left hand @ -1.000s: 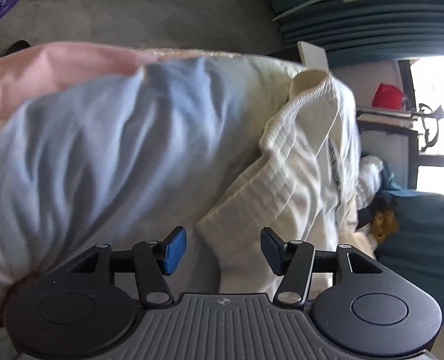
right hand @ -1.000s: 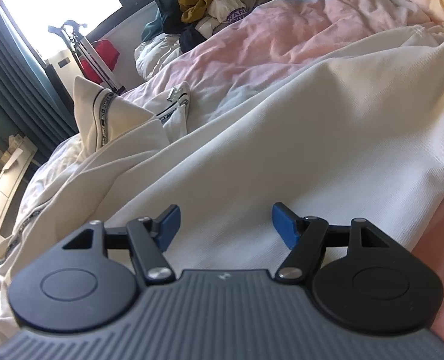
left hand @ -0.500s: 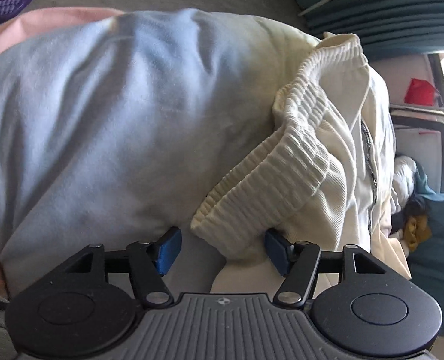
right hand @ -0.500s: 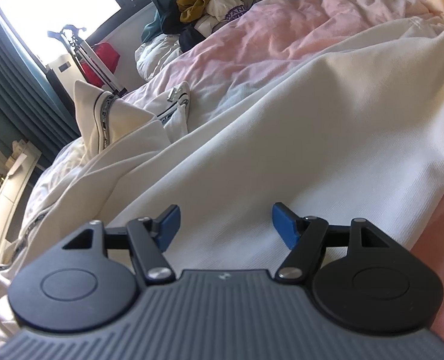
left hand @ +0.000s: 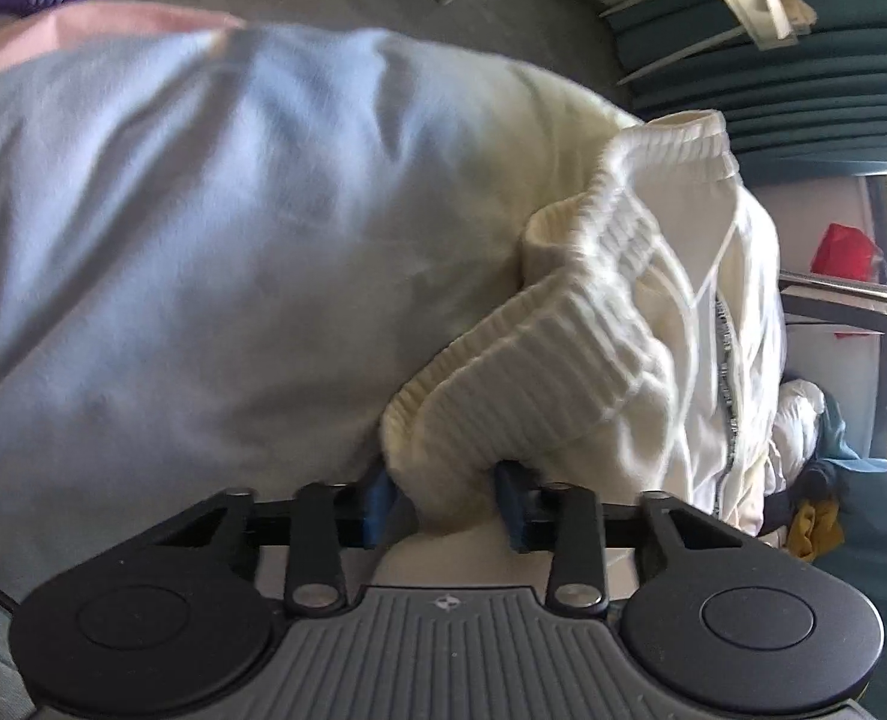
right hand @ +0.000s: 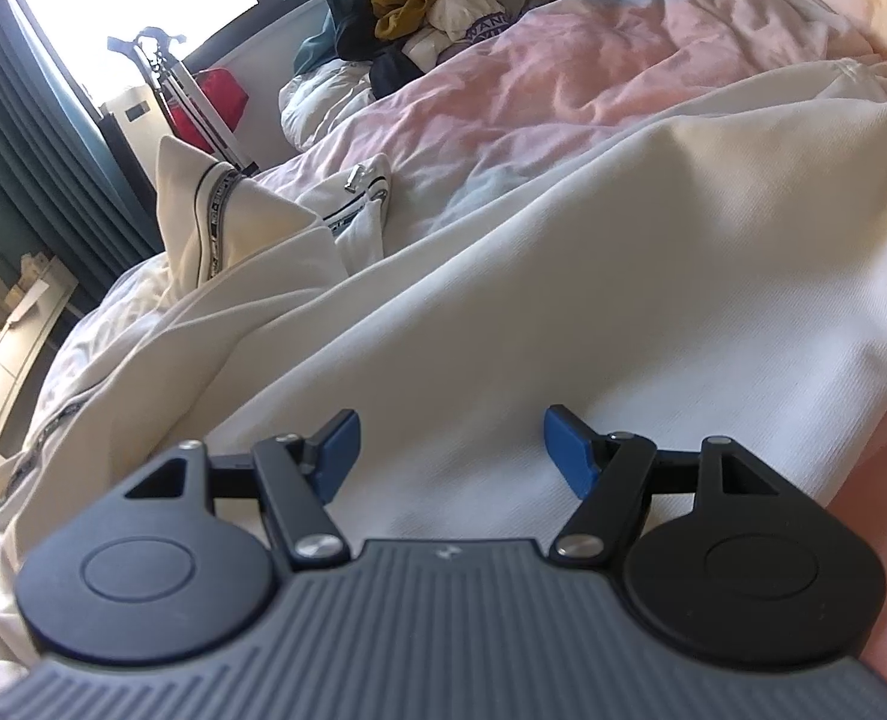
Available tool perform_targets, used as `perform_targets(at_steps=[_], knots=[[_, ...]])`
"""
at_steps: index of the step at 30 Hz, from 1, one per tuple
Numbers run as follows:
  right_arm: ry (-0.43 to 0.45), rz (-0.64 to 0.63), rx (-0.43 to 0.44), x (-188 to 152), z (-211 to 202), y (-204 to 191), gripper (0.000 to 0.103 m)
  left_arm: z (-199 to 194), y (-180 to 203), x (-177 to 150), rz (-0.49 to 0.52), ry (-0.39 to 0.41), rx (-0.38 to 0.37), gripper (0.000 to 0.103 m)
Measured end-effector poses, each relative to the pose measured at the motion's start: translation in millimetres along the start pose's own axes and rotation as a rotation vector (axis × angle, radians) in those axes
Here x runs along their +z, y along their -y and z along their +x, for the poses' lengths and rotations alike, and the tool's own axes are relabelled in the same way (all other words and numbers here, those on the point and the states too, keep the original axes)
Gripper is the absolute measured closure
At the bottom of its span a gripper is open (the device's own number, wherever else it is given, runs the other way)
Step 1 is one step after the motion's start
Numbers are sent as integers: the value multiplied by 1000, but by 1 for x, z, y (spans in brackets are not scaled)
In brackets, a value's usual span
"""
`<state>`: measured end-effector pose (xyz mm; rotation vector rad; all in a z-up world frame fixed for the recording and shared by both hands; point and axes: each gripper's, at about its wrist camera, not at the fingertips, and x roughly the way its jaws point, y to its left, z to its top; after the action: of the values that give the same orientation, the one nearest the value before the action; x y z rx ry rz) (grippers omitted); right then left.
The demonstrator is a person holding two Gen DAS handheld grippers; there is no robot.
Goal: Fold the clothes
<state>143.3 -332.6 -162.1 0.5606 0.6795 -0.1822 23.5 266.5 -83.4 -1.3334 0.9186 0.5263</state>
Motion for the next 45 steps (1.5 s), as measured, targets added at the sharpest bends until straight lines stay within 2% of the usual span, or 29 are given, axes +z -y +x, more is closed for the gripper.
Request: perform_targets(at_steps=[1, 4, 7, 13, 16, 19, 21, 24, 28, 30, 31, 32, 36, 41, 45], knots=[[0, 0, 0, 0, 0, 0, 32, -5, 2, 1, 21, 13, -2, 81], [0, 1, 3, 1, 0, 0, 32, -29, 9, 10, 98, 96, 4, 90], [-1, 9, 8, 2, 0, 1, 32, -54, 8, 22, 134, 141, 0, 91], [-2, -12, 5, 1, -3, -2, 32, -111, 4, 40, 238, 159, -10, 91], [-5, -29, -4, 0, -2, -3, 33, -124, -2, 28, 316, 153, 47, 91], [-17, -71, -26, -3, 0, -6, 34, -110, -12, 26, 375, 90, 151, 91], [-25, -98, -41, -4, 2, -8, 34, -105, -19, 25, 397, 79, 176, 89], [-21, -67, -28, -2, -1, -4, 33, -99, -15, 18, 447, 73, 162, 85], [-16, -25, -13, 2, -5, 0, 34, -103, -14, 6, 496, 97, 103, 73], [-5, -8, -5, 5, -9, 1, 33, -114, -17, 2, 533, 120, 81, 61], [4, 0, 1, 7, -12, 1, 33, -120, -19, 0, 552, 133, 73, 51], [19, 6, 7, 9, -16, 2, 33, -126, -19, -4, 575, 157, 71, 48], [87, 34, 25, 22, -37, 5, 33, -149, -11, -23, 692, 264, 55, 41], [157, 142, 71, 41, -64, 28, 32, -139, 23, -66, 840, 327, -23, 33], [178, 203, 57, 47, -73, 48, 32, -101, 57, -116, 941, 244, -94, 32]])
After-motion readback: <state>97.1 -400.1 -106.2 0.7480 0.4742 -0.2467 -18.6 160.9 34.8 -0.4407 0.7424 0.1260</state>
